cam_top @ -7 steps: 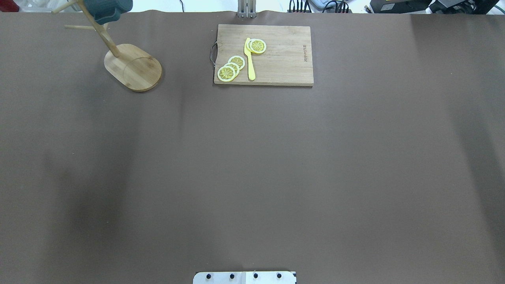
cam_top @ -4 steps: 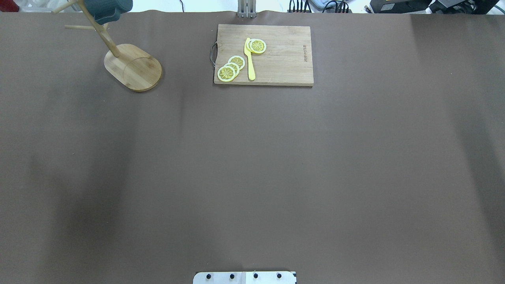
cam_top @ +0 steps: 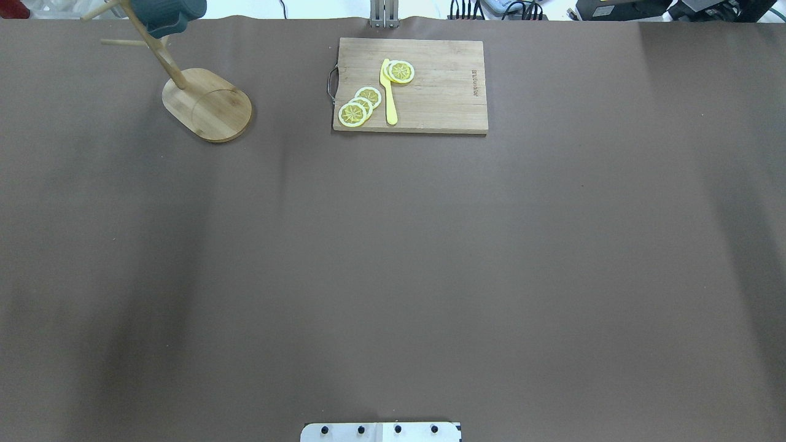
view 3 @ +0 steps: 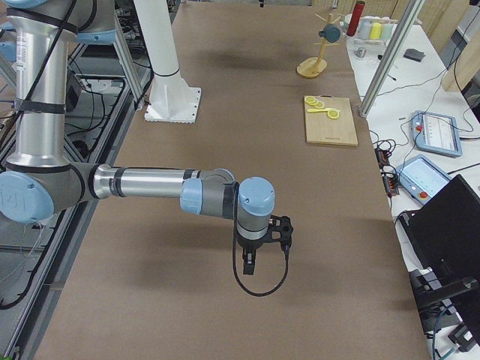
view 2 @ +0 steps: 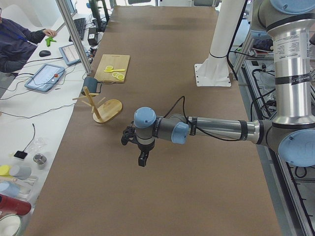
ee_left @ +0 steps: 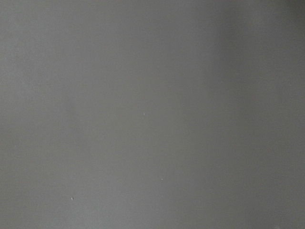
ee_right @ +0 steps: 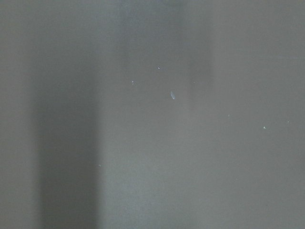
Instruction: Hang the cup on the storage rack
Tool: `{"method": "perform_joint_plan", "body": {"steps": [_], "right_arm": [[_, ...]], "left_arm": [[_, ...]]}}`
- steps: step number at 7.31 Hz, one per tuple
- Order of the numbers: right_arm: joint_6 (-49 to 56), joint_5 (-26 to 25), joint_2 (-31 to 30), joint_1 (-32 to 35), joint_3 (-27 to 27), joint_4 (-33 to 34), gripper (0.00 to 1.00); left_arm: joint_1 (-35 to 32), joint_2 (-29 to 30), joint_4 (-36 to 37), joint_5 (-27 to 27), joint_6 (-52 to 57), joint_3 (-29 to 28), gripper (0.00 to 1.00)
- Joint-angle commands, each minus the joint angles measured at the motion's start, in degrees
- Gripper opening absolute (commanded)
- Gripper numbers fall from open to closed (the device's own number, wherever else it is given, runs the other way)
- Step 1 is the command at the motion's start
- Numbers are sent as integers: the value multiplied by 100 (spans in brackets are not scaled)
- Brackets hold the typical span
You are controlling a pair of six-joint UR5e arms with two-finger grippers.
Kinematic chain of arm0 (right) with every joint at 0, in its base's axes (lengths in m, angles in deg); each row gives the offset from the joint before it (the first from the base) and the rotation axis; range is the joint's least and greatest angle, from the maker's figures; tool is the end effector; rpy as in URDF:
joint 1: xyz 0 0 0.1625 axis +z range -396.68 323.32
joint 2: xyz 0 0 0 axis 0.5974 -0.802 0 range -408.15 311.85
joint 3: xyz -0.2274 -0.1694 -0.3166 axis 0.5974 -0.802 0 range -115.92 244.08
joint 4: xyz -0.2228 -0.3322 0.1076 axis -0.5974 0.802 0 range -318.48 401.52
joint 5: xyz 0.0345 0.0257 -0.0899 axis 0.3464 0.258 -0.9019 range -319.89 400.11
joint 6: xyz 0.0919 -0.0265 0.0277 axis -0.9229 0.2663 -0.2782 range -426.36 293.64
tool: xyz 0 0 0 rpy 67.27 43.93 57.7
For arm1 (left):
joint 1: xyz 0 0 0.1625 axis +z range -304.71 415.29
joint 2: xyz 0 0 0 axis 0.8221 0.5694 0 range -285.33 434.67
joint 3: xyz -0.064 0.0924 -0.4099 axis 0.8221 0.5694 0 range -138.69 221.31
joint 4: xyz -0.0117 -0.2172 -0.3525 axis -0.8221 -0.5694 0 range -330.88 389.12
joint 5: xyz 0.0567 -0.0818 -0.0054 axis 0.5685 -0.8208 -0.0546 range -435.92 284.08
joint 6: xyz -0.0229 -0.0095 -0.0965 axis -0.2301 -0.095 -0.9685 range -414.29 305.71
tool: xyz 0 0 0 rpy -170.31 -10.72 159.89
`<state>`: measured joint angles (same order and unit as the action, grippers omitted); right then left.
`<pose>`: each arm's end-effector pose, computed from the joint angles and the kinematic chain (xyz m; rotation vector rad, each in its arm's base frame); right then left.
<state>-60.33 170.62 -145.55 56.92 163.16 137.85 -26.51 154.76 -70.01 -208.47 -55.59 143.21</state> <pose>0.0956 -0.4253 0.6560 -0.0181 -0.7108 -0.0119 -0.0038 -0.4358 0.6205 0.1232 0.7539 0.1865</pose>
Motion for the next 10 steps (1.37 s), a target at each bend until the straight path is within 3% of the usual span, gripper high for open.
{"method": "perform_joint_plan", "body": {"steps": [1,2,4,10], "right_arm": [[-14,0,-16,0,-11,9,100],[-14,9,-25,0,-11,9,100],[-23,9,-16,0,-3,9,100],[4,9,-25,0,32,0,100]], "left_arm": [[-213,-282,51,-105,15,304,99],[-283,-283,77,-105,16,331,99],[-319,-160,1135,-61,24,418,99],[-363,-177,1159,-26,16,718,99]]}}
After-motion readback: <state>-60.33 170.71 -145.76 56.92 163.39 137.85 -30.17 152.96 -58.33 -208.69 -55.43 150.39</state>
